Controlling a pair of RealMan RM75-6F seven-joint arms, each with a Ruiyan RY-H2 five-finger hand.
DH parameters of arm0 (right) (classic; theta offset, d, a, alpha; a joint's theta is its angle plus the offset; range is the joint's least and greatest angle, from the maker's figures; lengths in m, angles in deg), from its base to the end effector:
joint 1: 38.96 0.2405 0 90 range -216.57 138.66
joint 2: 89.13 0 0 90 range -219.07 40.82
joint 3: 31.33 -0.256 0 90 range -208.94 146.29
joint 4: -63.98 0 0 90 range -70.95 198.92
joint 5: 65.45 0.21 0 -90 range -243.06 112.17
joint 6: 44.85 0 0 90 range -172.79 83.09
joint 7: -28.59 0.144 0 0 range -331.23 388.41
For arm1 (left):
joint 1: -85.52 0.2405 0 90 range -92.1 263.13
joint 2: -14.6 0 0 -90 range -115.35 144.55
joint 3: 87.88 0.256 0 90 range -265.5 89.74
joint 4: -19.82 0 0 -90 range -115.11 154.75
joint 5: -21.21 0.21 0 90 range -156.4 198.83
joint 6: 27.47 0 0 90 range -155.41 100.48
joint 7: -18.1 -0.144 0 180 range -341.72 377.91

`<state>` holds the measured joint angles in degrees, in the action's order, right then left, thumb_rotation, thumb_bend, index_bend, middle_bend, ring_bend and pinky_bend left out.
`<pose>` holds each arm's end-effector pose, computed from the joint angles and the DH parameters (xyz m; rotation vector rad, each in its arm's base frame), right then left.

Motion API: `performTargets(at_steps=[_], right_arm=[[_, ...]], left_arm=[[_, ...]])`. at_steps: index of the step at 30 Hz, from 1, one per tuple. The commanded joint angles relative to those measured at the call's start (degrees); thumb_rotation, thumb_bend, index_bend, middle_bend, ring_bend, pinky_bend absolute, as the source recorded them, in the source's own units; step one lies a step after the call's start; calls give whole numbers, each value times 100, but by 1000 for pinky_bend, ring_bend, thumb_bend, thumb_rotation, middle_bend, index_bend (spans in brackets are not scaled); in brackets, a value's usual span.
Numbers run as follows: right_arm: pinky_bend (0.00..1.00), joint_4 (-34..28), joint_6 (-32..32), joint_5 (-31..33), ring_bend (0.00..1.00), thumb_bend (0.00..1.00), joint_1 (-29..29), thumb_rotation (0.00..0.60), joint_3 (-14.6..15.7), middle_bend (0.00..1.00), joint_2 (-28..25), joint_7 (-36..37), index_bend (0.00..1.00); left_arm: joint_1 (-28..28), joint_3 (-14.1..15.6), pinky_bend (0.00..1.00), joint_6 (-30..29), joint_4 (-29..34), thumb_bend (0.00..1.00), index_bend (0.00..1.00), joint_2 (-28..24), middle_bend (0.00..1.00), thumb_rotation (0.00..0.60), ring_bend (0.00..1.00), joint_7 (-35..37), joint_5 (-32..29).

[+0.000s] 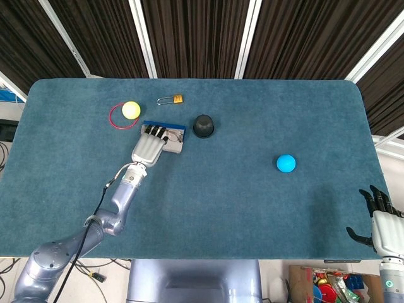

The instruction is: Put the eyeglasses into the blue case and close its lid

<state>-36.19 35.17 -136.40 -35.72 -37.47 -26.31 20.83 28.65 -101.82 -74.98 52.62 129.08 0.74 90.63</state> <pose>-0.3240 -0.1775 0.1603 1.1985 -1.0589 0.7270 -0.1336 0.4407 -0.0785 -1.8331 -0.5518 -0.7410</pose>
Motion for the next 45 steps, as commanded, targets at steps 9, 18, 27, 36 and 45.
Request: performTargets(at_steps=[9,18,27,36,45], right_arm=[[228,-6,-3,26,0,282,4,600,0,0,13,-36,131],[228,-30,-31,65,0,282,11,600,8,0,-4,-86,132],[228,-40,-30,96,0,283,14,600,0,0,-3,-104,132],[228,-53,-17,123,0,282,10,600,-11,0,-6,-96,132],[228,-81,-26,124,0,282,10,600,-8,0,-22,-79,132]], left_arm=[[81,28,142,-139,-120,438,487,19,154,600,76,222,125],[108,-45,140,-108,-174,436,515,23,154,600,76,127,54],[131,-98,135,-160,-91,436,519,-24,155,600,76,218,55],[399,-93,135,-273,361,437,600,-284,182,600,76,255,-8],[974,97,135,-653,1626,447,627,-963,192,600,76,-26,-33]])
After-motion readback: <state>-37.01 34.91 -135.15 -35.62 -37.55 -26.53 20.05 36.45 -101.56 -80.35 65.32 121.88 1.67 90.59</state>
